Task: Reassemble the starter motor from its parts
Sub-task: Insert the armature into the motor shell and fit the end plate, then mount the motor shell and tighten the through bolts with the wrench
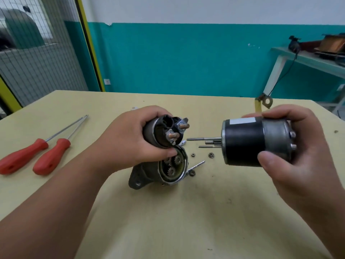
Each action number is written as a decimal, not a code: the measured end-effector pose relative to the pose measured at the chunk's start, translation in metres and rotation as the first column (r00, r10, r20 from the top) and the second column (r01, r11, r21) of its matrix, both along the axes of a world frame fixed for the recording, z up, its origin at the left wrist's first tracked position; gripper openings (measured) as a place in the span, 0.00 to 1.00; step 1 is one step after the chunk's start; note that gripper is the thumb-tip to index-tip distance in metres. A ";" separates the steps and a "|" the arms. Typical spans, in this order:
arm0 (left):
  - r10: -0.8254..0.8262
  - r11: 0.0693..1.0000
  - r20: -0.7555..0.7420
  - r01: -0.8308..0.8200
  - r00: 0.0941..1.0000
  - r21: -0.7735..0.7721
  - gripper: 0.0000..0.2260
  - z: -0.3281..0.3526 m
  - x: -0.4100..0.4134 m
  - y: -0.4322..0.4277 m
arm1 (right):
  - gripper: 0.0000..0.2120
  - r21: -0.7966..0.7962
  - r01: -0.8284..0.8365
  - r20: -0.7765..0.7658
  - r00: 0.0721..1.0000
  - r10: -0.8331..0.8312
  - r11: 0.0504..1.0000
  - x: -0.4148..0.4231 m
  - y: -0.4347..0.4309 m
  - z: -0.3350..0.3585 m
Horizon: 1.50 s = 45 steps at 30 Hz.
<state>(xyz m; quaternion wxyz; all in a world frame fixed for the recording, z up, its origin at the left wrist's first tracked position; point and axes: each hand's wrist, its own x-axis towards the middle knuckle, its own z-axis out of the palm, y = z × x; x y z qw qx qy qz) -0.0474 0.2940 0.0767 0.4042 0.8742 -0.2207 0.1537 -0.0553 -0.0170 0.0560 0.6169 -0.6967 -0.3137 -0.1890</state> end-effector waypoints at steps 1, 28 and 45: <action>-0.001 1.000 -0.006 0.000 1.000 -0.017 0.25 0.000 0.000 0.000 | 0.26 -0.052 -0.010 0.077 0.997 0.014 0.999 -0.003 0.001 0.002; -0.023 0.967 -0.164 -0.019 0.986 -0.253 0.18 -0.012 0.003 -0.004 | 0.27 -0.305 -0.067 0.335 0.926 0.173 0.950 -0.013 0.023 -0.008; -0.043 0.973 -0.160 0.005 0.986 -0.230 0.16 -0.009 0.000 -0.006 | 0.25 -0.339 -0.116 -0.076 0.993 0.095 0.934 -0.004 0.029 0.018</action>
